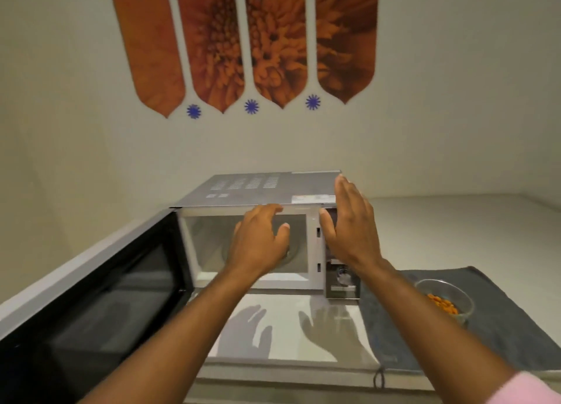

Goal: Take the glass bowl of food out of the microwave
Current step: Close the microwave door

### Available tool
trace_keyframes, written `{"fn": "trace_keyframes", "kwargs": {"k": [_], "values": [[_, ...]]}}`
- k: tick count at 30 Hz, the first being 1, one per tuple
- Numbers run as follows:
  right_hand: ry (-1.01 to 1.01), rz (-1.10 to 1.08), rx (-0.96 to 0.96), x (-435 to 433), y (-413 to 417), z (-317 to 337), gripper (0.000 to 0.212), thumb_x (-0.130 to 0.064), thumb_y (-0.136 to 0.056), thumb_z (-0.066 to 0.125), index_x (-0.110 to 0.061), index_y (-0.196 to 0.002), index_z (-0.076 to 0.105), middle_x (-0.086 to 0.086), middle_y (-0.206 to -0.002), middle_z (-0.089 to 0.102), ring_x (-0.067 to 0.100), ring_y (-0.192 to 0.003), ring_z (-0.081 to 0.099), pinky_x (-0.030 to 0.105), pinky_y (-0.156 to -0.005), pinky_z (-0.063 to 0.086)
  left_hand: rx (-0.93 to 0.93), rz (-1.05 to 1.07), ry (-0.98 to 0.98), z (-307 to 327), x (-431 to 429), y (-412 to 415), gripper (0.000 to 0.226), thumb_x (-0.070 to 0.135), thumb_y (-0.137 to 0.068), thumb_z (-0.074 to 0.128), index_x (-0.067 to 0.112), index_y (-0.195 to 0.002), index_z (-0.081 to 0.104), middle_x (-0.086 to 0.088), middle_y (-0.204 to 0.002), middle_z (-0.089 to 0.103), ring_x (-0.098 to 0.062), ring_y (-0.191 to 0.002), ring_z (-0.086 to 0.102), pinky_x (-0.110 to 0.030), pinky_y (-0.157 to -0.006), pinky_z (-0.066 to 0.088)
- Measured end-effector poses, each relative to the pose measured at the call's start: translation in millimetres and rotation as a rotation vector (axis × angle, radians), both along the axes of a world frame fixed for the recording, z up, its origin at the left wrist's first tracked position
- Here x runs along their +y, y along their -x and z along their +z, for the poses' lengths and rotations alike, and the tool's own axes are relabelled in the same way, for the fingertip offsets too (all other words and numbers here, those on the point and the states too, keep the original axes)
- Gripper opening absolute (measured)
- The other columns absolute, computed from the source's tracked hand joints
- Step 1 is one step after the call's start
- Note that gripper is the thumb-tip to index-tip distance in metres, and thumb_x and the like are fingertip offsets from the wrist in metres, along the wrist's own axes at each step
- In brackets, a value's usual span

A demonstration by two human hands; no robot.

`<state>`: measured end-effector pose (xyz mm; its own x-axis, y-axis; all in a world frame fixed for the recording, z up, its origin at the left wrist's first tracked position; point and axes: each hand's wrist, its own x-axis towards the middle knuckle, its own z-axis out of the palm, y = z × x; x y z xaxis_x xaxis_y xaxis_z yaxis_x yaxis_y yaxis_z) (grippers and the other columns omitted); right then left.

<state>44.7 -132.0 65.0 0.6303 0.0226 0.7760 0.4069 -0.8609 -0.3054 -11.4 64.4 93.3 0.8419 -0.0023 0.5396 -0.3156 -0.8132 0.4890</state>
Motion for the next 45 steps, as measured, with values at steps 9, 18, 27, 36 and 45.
{"fn": "trace_keyframes", "kwargs": {"k": [9,18,27,36,45], "values": [[0.333,-0.195,0.087,12,-14,-8,0.053,-0.047,-0.094,0.055,-0.012,-0.134,0.051,0.010,-0.129,0.063,0.028,-0.124,0.056,0.048,-0.118,0.035,0.232,0.524,-0.440,43,118,27,0.047,0.047,-0.097,0.052,0.012,-0.124,0.066,-0.015,-0.125,0.070,-0.037,-0.115,0.064,-0.046,-0.096,0.047],[0.300,-0.191,0.133,14,-12,-6,0.054,-0.046,-0.094,0.055,-0.011,-0.135,0.053,0.011,-0.132,0.064,0.031,-0.127,0.056,0.051,-0.120,0.032,0.494,0.565,-0.451,62,166,49,0.024,0.041,-0.094,0.061,0.018,-0.101,0.056,0.003,-0.080,0.054,-0.024,-0.090,0.063,-0.036,-0.075,0.048],[0.272,-0.126,0.154,9,-13,-3,0.055,-0.049,-0.096,0.045,-0.011,-0.133,0.056,0.011,-0.130,0.065,0.030,-0.122,0.058,0.051,-0.117,0.037,0.554,0.409,-0.418,83,166,51,0.023,0.031,-0.093,0.059,0.016,-0.078,0.052,-0.001,-0.079,0.056,-0.017,-0.074,0.055,-0.030,-0.069,0.044],[0.246,-0.055,0.128,-1,-17,3,0.043,-0.048,-0.100,0.031,-0.018,-0.108,0.061,0.005,-0.105,0.069,0.019,-0.092,0.058,0.041,-0.093,0.049,0.482,0.260,-0.379,74,149,39,0.025,0.035,-0.094,0.049,0.016,-0.101,0.063,-0.008,-0.102,0.065,-0.027,-0.097,0.062,-0.034,-0.077,0.046],[0.178,0.093,0.268,-14,-6,23,0.068,-0.053,-0.105,0.013,-0.019,-0.137,0.063,0.008,-0.135,0.068,0.026,-0.125,0.061,0.044,-0.107,0.044,0.375,0.144,-0.336,55,128,11,0.040,0.039,-0.103,0.040,0.010,-0.091,0.065,-0.010,-0.084,0.062,-0.024,-0.081,0.061,-0.039,-0.081,0.055]]}}
